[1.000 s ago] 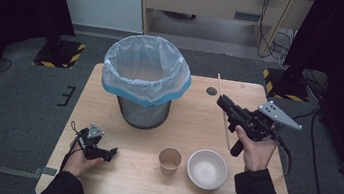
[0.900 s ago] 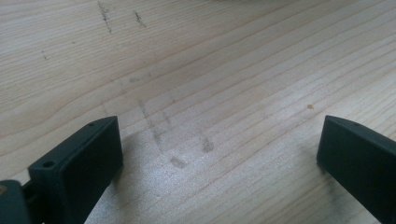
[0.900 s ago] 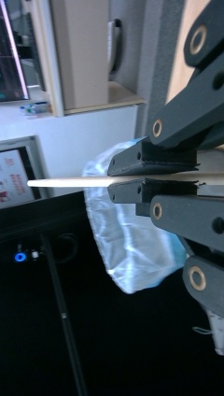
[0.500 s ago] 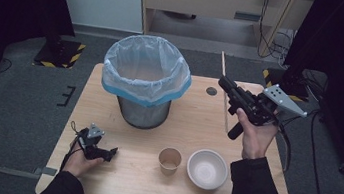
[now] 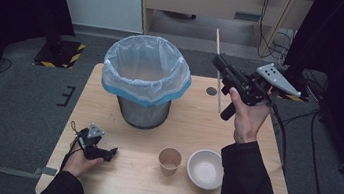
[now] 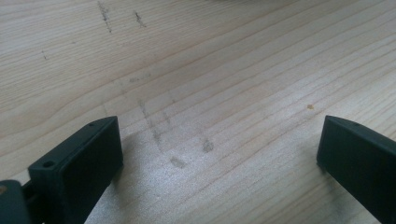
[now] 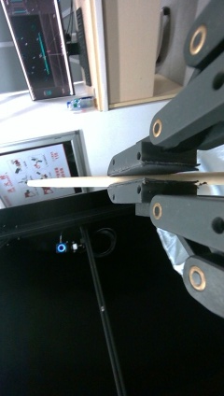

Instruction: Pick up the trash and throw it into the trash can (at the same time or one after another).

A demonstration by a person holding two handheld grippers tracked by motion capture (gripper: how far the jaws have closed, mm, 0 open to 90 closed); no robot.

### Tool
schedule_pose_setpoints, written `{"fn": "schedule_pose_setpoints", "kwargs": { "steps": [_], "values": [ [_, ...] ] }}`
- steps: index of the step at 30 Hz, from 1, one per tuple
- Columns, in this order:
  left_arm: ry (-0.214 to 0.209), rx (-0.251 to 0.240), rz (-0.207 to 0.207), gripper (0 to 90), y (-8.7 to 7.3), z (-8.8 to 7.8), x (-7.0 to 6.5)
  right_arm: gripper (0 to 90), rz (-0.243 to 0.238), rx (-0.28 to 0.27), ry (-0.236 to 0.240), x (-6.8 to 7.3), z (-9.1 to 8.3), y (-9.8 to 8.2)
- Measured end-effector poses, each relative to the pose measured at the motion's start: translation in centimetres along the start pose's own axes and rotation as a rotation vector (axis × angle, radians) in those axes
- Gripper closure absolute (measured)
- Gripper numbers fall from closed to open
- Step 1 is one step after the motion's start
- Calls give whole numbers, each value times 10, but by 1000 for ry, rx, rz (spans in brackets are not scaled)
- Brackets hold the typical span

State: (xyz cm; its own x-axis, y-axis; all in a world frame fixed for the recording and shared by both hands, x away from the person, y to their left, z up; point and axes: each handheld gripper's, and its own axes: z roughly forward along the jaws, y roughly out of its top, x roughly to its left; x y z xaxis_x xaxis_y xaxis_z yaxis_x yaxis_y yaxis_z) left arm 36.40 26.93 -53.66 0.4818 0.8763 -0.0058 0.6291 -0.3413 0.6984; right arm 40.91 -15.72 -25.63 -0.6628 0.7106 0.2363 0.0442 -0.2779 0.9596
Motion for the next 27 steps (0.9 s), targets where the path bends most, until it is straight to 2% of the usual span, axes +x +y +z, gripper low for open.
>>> {"fn": "schedule_pose_setpoints", "kwargs": {
  "steps": [14,20,22,27],
  "values": [
    [0,0,1,0,0,0,0,859,-22,-34,38,17,39,16],
    [0,0,1,0,0,0,0,858,-26,-50,48,19,54,19],
    [0,0,1,0,0,0,0,858,-12,-61,59,20,59,21],
    [0,1,2,0,0,0,0,858,-24,-68,63,23,73,25]
  ]
}}
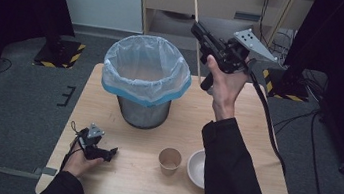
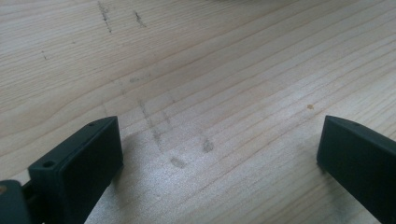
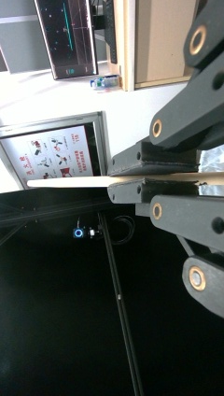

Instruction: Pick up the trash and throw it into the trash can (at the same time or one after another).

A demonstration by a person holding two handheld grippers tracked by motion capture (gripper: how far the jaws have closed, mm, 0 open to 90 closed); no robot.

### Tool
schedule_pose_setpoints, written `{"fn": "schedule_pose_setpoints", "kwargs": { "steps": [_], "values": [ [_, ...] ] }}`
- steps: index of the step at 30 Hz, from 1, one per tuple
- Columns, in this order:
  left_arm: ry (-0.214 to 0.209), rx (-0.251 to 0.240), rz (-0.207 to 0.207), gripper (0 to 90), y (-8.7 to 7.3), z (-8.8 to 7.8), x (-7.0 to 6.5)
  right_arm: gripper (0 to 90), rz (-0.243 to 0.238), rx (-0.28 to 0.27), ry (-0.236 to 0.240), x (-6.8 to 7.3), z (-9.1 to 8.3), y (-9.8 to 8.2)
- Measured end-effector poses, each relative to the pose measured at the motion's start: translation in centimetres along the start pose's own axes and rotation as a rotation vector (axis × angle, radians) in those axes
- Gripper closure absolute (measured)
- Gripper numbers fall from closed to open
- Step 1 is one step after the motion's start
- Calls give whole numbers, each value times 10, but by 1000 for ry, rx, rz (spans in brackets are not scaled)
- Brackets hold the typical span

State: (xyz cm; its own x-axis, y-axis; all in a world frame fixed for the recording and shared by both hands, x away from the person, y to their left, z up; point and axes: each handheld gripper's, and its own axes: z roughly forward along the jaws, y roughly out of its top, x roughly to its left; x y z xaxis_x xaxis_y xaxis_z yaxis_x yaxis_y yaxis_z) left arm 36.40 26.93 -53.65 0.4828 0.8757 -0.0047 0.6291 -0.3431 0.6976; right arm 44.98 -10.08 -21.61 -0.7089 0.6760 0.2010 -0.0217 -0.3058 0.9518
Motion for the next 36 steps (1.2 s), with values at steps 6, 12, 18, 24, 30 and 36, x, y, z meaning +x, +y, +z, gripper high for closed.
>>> {"fn": "schedule_pose_setpoints", "kwargs": {
  "steps": [6,12,18,24,30,36],
  "values": [
    [0,0,0,0,0,0,0,859,7,7,17,2,20,-3],
    [1,-1,-2,0,0,0,0,858,12,15,27,5,38,-12],
    [1,-1,-2,0,0,0,0,858,28,26,50,11,59,-21],
    [2,-1,0,0,0,0,0,858,57,22,48,13,80,-35],
    [2,-1,0,0,0,0,0,857,66,10,29,8,95,-48],
    [2,-1,0,0,0,0,0,857,54,-3,11,4,106,-58]
  ]
}}
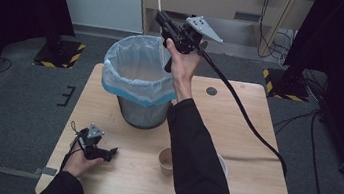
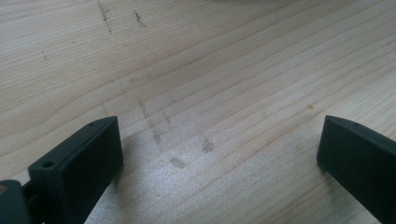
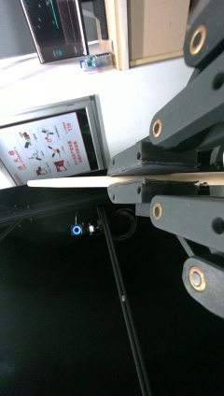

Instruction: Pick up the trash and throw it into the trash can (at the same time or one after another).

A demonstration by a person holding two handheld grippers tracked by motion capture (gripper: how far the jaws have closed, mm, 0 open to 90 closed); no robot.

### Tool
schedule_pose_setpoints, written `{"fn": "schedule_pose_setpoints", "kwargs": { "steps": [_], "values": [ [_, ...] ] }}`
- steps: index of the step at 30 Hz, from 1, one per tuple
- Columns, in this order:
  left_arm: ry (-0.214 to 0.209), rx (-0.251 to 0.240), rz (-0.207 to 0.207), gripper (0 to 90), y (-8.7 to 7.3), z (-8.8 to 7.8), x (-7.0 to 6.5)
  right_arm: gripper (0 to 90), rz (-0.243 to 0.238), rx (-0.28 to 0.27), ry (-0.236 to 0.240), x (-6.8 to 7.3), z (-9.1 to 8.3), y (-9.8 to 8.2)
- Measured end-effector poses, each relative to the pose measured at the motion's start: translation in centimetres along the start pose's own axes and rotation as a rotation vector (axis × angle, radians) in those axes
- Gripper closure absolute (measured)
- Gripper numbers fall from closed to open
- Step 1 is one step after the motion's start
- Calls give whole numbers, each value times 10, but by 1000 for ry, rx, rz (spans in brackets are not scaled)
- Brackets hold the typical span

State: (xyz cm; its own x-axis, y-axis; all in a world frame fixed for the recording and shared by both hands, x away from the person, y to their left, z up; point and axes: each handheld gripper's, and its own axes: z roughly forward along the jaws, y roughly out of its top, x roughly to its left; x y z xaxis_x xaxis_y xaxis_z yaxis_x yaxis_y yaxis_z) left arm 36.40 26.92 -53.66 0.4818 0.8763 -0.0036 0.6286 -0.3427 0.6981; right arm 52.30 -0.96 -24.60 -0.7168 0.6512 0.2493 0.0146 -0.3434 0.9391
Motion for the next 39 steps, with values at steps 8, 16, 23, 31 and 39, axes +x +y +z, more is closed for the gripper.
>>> {"fn": "schedule_pose_setpoints", "kwargs": {
  "steps": [8,16,23,31,39],
  "values": [
    [0,0,0,0,0,0,0,685,12,19,13,-6,11,-9],
    [0,0,0,0,0,0,0,582,-26,46,13,-1,-9,13],
    [0,0,-1,0,0,0,0,516,-54,98,33,9,-45,20],
    [0,0,0,0,0,0,0,467,-92,150,20,8,-101,15],
    [0,1,0,0,0,0,0,412,-113,215,-52,-7,-156,-5]
  ]
}}
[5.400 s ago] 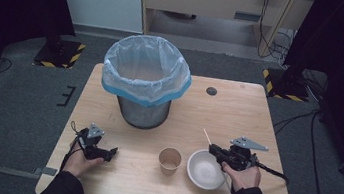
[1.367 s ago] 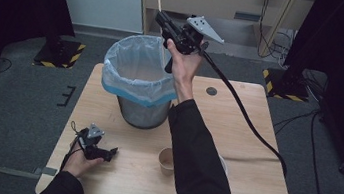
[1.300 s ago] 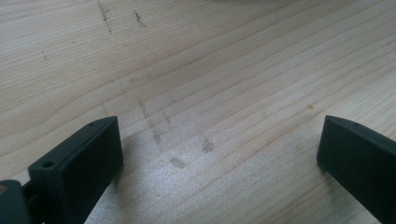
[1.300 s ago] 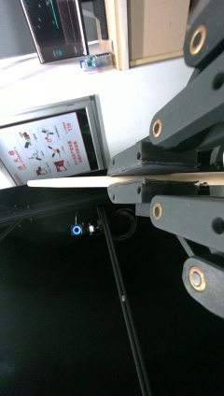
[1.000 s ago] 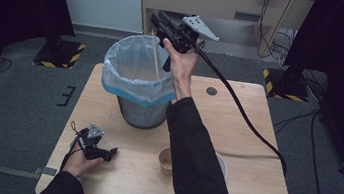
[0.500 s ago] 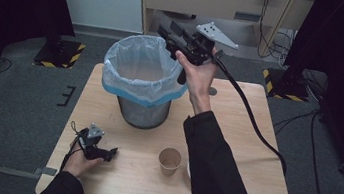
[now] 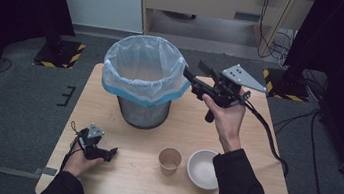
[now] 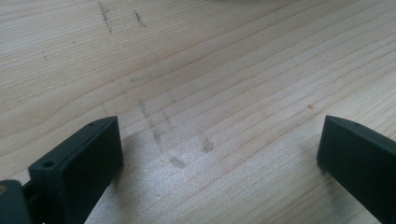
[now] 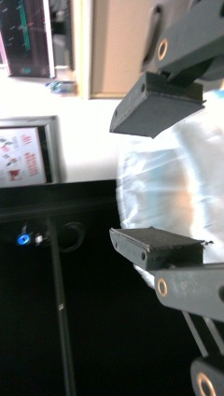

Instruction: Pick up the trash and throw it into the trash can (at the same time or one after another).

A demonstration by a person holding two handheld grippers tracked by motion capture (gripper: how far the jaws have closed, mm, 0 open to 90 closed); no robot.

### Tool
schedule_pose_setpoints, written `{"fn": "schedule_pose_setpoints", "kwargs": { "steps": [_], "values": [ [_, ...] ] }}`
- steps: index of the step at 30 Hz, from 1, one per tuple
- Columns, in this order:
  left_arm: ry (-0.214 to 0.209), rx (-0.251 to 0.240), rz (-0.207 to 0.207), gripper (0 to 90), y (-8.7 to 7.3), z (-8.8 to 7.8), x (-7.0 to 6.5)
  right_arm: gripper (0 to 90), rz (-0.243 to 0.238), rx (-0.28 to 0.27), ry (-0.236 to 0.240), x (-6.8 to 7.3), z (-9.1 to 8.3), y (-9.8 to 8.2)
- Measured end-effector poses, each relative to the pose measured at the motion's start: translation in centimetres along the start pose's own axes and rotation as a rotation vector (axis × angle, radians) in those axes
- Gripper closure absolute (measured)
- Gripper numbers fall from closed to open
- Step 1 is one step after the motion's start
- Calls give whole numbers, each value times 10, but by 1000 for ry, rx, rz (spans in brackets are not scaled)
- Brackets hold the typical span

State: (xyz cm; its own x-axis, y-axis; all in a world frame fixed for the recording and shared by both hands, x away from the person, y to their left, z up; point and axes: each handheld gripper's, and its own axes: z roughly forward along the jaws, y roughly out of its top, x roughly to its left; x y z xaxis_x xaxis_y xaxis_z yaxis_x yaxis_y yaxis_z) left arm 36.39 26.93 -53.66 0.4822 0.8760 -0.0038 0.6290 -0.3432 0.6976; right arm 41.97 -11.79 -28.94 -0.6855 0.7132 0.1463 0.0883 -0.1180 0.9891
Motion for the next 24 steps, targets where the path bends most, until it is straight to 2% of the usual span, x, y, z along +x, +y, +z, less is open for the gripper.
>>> {"fn": "schedule_pose_setpoints", "kwargs": {
  "steps": [5,14,19,24],
  "values": [
    [0,1,0,0,0,0,0,417,-9,60,-38,-12,-25,-25],
    [1,0,-1,0,0,0,0,428,20,175,-106,-42,-65,-76],
    [2,0,-2,0,0,0,0,404,12,279,-165,-58,-85,-107],
    [3,0,-2,0,0,0,0,409,54,357,-188,-73,-103,-139]
  ]
}}
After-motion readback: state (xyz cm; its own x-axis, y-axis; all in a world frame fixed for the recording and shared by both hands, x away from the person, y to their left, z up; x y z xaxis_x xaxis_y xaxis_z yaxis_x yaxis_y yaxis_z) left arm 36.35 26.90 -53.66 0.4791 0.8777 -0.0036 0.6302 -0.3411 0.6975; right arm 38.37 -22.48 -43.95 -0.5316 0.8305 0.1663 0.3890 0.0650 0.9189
